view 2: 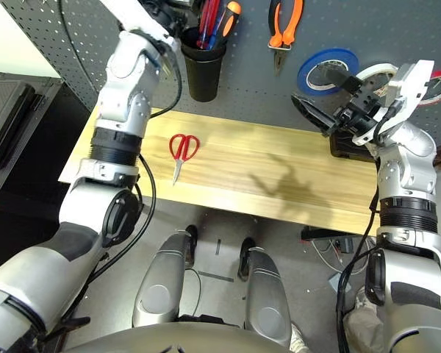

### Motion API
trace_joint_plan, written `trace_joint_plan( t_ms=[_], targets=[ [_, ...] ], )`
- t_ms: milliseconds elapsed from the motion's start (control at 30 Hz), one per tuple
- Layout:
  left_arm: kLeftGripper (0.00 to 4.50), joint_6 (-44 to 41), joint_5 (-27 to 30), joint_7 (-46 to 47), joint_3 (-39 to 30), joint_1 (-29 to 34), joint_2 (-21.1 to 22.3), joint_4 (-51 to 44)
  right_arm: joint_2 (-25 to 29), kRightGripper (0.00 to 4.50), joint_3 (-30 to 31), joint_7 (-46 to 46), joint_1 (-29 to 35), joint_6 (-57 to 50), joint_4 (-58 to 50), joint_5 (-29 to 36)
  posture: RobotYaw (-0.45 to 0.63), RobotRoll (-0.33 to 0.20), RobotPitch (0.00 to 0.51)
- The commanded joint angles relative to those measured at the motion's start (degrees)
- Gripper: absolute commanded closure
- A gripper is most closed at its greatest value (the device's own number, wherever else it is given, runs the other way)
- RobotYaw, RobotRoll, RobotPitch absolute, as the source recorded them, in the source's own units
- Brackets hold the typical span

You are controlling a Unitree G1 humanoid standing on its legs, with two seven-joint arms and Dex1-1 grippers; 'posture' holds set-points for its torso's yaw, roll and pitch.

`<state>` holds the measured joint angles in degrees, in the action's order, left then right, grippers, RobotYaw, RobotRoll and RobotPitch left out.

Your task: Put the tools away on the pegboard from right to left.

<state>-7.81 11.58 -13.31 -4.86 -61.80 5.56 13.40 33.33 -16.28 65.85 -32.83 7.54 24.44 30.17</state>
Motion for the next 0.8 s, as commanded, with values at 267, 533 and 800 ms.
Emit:
trace_joint_plan(
  t_ms=[267,533,800],
  targets=[
    [0.03,-23.55,2.84,-0.45,1.92,21.72,7.75,-31.42,-0.03,0.0,4.6,4.03,7.98,-0.47,-4.01,-2.09,0.26,0.0,0.266],
    [0.03,-28.52,1.97,2.15,3.31,39.29,7.14,-37.65,-0.79,0.0,9.42,2.43,10.75,1.45,-3.46,-7.93,0.29,0.0,0.282],
    [0.03,-23.35,-3.02,5.75,5.47,43.76,4.13,-25.1,-2.46,0.0,15.06,-5.51,11.5,1.08,-1.33,-17.48,0.29,0.0,0.296]
  ],
)
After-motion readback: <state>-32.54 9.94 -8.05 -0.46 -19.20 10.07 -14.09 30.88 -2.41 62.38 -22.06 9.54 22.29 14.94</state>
